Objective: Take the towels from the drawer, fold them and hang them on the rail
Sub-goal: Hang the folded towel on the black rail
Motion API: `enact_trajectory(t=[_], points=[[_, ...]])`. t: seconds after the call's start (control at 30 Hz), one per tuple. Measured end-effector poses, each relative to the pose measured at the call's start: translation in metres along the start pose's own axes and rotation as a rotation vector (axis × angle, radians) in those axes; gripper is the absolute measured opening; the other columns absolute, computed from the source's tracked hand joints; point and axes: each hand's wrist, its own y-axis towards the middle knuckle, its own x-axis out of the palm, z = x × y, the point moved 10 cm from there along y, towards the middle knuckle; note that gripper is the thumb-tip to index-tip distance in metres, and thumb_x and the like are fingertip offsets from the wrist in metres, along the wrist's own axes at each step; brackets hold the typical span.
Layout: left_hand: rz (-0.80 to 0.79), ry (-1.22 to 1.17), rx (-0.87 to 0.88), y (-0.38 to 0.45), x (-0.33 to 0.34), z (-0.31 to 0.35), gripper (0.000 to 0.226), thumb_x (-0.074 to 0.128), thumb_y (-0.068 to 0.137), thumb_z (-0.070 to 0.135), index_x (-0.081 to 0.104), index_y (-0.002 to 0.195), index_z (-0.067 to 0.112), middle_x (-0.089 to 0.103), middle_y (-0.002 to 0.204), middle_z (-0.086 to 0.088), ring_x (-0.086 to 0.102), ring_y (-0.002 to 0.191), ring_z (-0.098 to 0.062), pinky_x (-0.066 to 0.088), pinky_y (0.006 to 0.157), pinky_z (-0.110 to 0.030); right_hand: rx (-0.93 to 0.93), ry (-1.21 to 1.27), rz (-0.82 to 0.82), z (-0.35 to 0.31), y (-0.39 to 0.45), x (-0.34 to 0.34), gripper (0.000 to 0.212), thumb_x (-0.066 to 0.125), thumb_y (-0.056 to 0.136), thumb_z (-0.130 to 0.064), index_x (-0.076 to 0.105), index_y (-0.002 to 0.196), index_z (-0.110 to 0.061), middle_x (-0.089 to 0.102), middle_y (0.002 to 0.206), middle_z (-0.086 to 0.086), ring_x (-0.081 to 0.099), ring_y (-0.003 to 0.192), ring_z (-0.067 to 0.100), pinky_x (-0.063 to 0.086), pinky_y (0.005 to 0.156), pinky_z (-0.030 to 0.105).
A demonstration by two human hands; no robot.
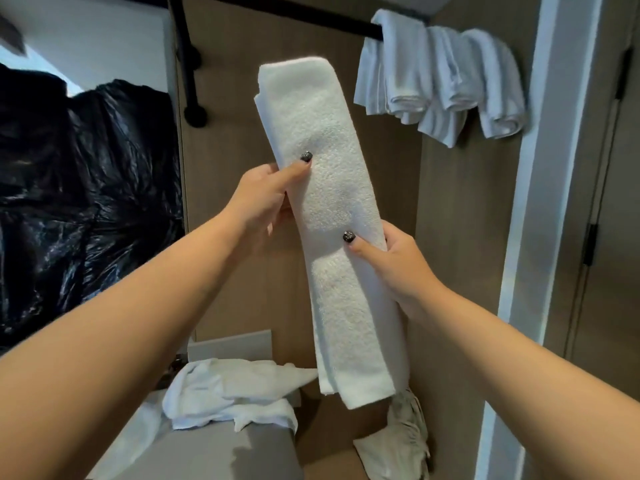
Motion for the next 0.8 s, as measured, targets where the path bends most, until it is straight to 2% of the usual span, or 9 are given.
enact_trajectory(t=[0.1, 0.2, 0.27, 0.33, 0.43, 0.5, 0.6, 0.7, 0.8], points=[[0.003, 0.078, 0.084, 0.026, 0.000, 0.024, 0.016, 0.066, 0.094, 0.024, 0.067, 0.098, 0.009, 0.076, 0.077, 0.003, 0.070, 0.065, -0.008, 0.054, 0.056, -0.019, -0.052, -0.014, -0.027, -0.017, 0.030, -0.005, 0.029, 0.067, 0.092, -0.022, 0.064, 0.120, -0.017, 0.071, 0.115, -0.002, 0.068, 0.104, 0.011, 0.055, 0.086, 0.023], [-0.011, 0.205, 0.148, 0.059, 0.001, 0.046, 0.017, 0.067, 0.093, 0.030, 0.069, 0.096, 0.013, 0.077, 0.083, 0.004, 0.071, 0.070, -0.008, 0.055, 0.063, -0.022, -0.103, -0.087, -0.009, -0.033, 0.060, -0.010, 0.021, 0.069, 0.091, -0.028, 0.067, 0.111, -0.023, 0.073, 0.107, -0.009, 0.069, 0.099, 0.005, 0.054, 0.079, 0.019], [-0.015, 0.275, 0.189, 0.082, -0.001, 0.059, 0.020, 0.069, 0.091, 0.031, 0.071, 0.097, 0.012, 0.078, 0.087, 0.002, 0.072, 0.074, -0.010, 0.056, 0.063, -0.023, -0.133, -0.219, -0.003, -0.043, 0.080, -0.009, 0.023, 0.069, 0.090, -0.033, 0.067, 0.108, -0.018, 0.073, 0.107, -0.002, 0.068, 0.101, 0.015, 0.056, 0.082, 0.032], [0.001, 0.317, 0.229, 0.107, -0.005, 0.069, 0.026, 0.072, 0.089, 0.031, 0.072, 0.101, 0.008, 0.078, 0.091, -0.002, 0.071, 0.076, -0.013, 0.055, 0.068, -0.028, -0.158, -0.353, 0.002, -0.052, 0.102, -0.009, 0.034, 0.069, 0.089, -0.036, 0.065, 0.109, -0.007, 0.070, 0.107, 0.011, 0.066, 0.102, 0.030, 0.055, 0.087, 0.048], [0.018, 0.338, 0.305, 0.142, -0.007, 0.086, 0.025, 0.073, 0.088, 0.033, 0.073, 0.097, 0.010, 0.077, 0.091, 0.000, 0.071, 0.072, -0.009, 0.056, 0.064, -0.025, -0.188, -0.386, 0.025, -0.067, 0.138, -0.012, 0.031, 0.067, 0.091, -0.034, 0.064, 0.107, -0.007, 0.068, 0.105, 0.011, 0.065, 0.099, 0.031, 0.054, 0.084, 0.045], [0.029, 0.332, 0.370, 0.169, -0.005, 0.102, 0.022, 0.072, 0.088, 0.034, 0.072, 0.094, 0.013, 0.077, 0.090, 0.003, 0.071, 0.069, -0.004, 0.055, 0.057, -0.018, -0.203, -0.330, 0.052, -0.078, 0.166, -0.019, 0.027, 0.065, 0.093, -0.032, 0.064, 0.108, -0.010, 0.068, 0.105, 0.009, 0.065, 0.096, 0.025, 0.053, 0.078, 0.037], [0.087, 0.385, 0.483, 0.212, -0.002, 0.131, 0.027, 0.069, 0.090, 0.038, 0.068, 0.105, 0.015, 0.074, 0.096, 0.007, 0.068, 0.070, 0.003, 0.048, 0.054, -0.011, -0.247, -0.288, 0.104, -0.098, 0.208, -0.028, 0.024, 0.062, 0.095, -0.029, 0.064, 0.112, -0.012, 0.070, 0.107, 0.006, 0.067, 0.099, 0.022, 0.053, 0.077, 0.030], [0.106, 0.458, 0.594, 0.247, 0.008, 0.159, 0.031, 0.066, 0.092, 0.038, 0.062, 0.117, 0.018, 0.068, 0.097, 0.013, 0.064, 0.074, 0.004, 0.044, 0.049, -0.008, -0.301, -0.302, 0.131, -0.119, 0.243, -0.033, 0.026, 0.061, 0.096, -0.029, 0.065, 0.113, -0.010, 0.071, 0.109, 0.009, 0.068, 0.100, 0.026, 0.056, 0.086, 0.041], [0.145, 0.519, 0.680, 0.273, 0.016, 0.184, 0.033, 0.066, 0.091, 0.045, 0.053, 0.112, 0.023, 0.061, 0.092, 0.017, 0.061, 0.073, 0.000, 0.044, 0.041, -0.012, -0.352, -0.315, 0.167, -0.137, 0.274, -0.043, 0.022, 0.061, 0.097, -0.026, 0.069, 0.106, -0.008, 0.072, 0.107, 0.013, 0.069, 0.098, 0.031, 0.055, 0.088, 0.045]])
